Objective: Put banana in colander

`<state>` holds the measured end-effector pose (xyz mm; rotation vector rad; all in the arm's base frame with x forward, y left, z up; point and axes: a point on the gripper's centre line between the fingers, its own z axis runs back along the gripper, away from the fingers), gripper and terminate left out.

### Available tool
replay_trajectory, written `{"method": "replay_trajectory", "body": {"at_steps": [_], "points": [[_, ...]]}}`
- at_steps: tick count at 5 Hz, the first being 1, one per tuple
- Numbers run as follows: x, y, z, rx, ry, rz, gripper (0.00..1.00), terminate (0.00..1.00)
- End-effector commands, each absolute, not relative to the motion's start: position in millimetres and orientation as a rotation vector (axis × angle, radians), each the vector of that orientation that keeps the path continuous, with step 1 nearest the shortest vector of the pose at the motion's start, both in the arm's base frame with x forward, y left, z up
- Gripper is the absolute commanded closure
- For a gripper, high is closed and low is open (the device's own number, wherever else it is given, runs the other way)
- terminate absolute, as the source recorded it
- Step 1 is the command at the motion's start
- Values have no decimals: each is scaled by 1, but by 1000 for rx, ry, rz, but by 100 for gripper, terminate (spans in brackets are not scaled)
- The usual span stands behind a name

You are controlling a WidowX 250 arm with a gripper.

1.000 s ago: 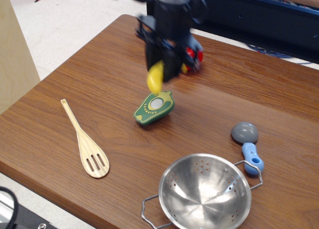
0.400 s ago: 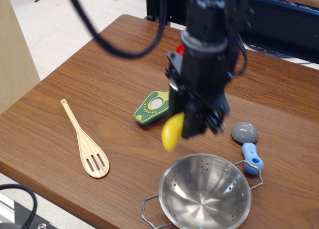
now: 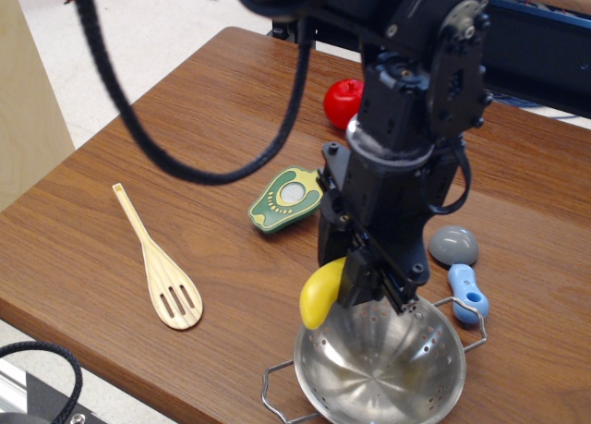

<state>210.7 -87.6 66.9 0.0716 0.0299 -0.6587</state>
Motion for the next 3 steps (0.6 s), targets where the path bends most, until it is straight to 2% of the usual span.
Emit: {"method": "replay_trajectory", "body": {"at_steps": [1,3], "points": [[213,-85,79,59,-23,-621,0,0],[250,-58,101,33,-69,-470,0,0]]}}
